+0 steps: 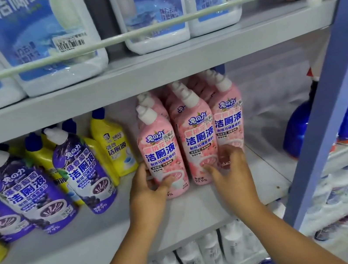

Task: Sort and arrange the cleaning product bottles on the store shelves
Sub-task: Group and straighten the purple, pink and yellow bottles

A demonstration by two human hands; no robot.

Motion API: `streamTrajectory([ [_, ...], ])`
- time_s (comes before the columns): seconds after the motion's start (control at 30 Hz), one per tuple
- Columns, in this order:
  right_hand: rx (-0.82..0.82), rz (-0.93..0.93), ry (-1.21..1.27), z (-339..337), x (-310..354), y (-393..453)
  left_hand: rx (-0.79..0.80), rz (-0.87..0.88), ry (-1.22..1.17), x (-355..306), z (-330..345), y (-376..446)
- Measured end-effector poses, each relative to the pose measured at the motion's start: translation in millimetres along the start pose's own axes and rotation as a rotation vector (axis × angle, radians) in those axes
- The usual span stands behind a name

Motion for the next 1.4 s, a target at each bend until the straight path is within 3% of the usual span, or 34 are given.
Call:
streamTrajectory([
  [0.2,-0.009,0.016,-0.042,9.1,-5.2,0.6,-0.035,-0.027,-0.026,0.0,9.4,10.7],
  [0.4,-0.010,-0.018,-0.315,13.7,-6.9,3.8,-0.035,-0.058,-0.035,7.2,11.9,15.6],
  [0.53,0.010,0.000,-0.357,15.7,-7.0,4.5,-0.013,-0.062,-0.043,3.7,11.7,16.3],
  [0.63,-0.045,0.041,-0.129,6.8,-1.5,1.8,-0.001,-0.058,-0.047,3.5,8.7,14.1],
  [0.73,-0.239,0.086,0.023,-20.2,-4.8,20.0,-0.026,-0.028,-0.070,2.6,4.9,12.1],
  [0.93,0.016,0.174,0.213,-31.3,-33.0,51.2,0.005,-0.034,-0.076,2.1,9.4,15.6],
  [1.13,0.088,0.183,0.325,-28.1,-37.6,50.2,0.030,-0.057,-0.095,-1.5,10.2,16.2],
  [1.27,0.021,0.245,0.432,-37.1,-19.7,56.9,-0.005,-0.110,-0.170,-7.5,6.3,20.9],
  [1.33,-0.022,0.295,0.486,-46.2,-3.1,81.4,-0.026,-0.238,-0.303,-12.9,0.7,37.8],
  [1.4,0.001,0.379,0.609,-49.4,13.6,114.5,-0.019,-0.354,-0.599,-17.7,-1.1,56.4],
])
Point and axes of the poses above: each hand's wrist, its own y-axis towards the middle knuckle, its own z-axis out of the palm, x = y × z, the point moved 2 cm from there along y, towards the middle knuckle
